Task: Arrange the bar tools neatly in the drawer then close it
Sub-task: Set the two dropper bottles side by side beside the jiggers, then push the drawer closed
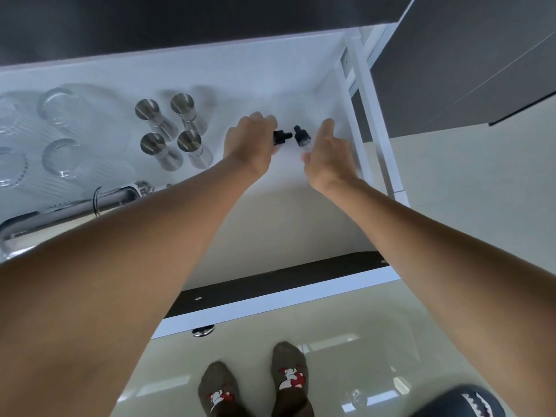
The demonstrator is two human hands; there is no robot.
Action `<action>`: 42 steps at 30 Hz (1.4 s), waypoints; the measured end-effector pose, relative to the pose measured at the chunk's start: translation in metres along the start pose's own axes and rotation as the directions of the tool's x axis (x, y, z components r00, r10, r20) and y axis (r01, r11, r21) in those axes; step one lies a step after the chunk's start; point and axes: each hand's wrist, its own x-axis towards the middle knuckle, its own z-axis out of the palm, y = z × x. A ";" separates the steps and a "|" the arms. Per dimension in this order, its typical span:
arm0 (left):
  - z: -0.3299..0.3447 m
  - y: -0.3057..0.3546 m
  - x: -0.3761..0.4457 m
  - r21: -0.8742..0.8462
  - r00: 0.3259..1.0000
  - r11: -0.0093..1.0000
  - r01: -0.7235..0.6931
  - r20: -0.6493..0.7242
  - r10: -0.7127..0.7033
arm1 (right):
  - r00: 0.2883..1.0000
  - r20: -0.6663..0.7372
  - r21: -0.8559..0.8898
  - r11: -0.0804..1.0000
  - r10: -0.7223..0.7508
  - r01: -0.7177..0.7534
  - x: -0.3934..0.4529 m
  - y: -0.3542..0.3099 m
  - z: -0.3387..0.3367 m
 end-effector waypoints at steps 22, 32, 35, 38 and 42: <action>-0.022 -0.007 -0.011 -0.563 0.916 0.795 0.226 -0.155 -0.370 | 0.996 -0.042 0.332 0.940 -0.074 0.083 0.020 -0.040 0.008; -0.061 -0.026 -0.149 -0.388 0.966 0.909 0.154 -0.134 -0.221 | 0.965 0.257 0.192 0.976 0.052 -0.104 -0.072 -0.027 -0.021; -0.064 -0.051 -0.211 -0.295 0.954 0.926 0.235 -0.114 -0.278 | 0.954 0.299 0.057 0.998 0.017 -0.035 -0.115 -0.026 -0.026; -0.067 -0.071 -0.266 -0.088 0.905 0.914 0.396 -0.129 -0.404 | 0.978 0.204 -0.200 0.976 -0.042 0.084 -0.160 -0.025 -0.029; -0.073 -0.079 -0.316 -0.041 0.773 0.773 0.633 -0.018 -0.634 | 0.999 0.005 -0.254 0.966 -0.038 0.039 -0.220 -0.022 -0.021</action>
